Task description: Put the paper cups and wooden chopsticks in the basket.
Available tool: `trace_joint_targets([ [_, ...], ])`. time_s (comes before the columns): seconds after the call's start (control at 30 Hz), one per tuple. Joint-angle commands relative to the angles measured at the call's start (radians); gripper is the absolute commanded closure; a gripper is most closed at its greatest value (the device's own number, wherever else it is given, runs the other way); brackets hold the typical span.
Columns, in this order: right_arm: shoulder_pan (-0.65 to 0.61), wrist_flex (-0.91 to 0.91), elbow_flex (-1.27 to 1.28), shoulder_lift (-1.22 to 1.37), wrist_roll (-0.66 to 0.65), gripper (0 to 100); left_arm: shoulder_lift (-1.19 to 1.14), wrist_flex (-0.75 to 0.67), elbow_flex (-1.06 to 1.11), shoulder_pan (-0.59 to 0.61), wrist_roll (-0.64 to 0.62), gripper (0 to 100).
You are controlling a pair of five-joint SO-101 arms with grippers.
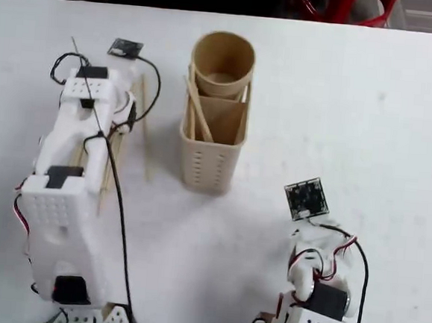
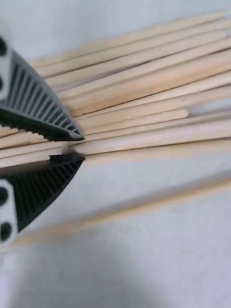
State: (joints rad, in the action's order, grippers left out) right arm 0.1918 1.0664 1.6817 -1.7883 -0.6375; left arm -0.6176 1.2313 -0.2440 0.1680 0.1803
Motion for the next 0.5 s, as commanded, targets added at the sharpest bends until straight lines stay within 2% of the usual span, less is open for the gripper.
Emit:
trace_joint_targets([
  [0.0,0.005,-0.002,0.009,-0.002,-0.002,98.1,0.012,-0.026,-0.002,-0.007,-0.009,95],
  [0.2,0.005,-0.002,0.009,-0.002,-0.002,98.1,0.028,-0.038,-0.018,-0.008,-0.014,98],
  [0.27,0.005,-0.002,0.009,-0.002,-0.002,98.1,0.048,-0.026,-0.048,-0.008,-0.049,98],
  [0.47,0.004,-0.002,0.009,-0.002,-0.002,98.1,0.186,0.002,-0.068,-0.030,-0.078,98],
])
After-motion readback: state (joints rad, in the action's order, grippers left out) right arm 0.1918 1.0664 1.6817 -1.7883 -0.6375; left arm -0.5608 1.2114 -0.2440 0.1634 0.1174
